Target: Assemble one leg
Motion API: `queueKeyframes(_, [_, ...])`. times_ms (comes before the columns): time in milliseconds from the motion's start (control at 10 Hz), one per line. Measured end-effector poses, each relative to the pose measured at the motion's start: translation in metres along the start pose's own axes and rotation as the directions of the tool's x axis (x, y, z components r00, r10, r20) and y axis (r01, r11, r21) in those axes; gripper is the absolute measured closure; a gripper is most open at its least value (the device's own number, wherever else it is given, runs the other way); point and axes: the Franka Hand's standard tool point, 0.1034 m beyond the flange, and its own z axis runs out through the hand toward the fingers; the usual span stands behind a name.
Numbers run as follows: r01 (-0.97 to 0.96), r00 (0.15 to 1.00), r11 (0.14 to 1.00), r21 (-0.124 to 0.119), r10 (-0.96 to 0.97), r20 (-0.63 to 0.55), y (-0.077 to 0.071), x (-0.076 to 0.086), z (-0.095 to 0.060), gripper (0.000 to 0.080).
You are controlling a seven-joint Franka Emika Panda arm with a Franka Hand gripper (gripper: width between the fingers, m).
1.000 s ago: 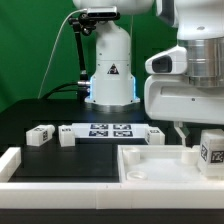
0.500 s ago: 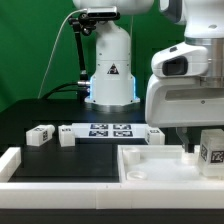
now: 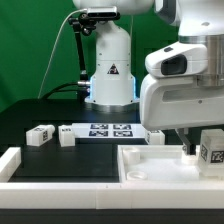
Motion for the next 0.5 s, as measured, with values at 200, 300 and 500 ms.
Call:
queueKeyframes(200, [-0.006, 1.0, 1.0, 0.0, 0.006, 0.0, -0.0001, 0.0, 0.0001, 0.0514])
queueKeyframes(300, [-0.031, 1.0, 1.0, 0.0, 0.031, 0.0, -0.0001, -0.0001, 0.0002, 0.0509])
queueKeyframes(500, [-0.118, 0.993, 0.993, 0.019, 0.119, -0.002, 0.0019, 0.0005, 0.0005, 0.0509])
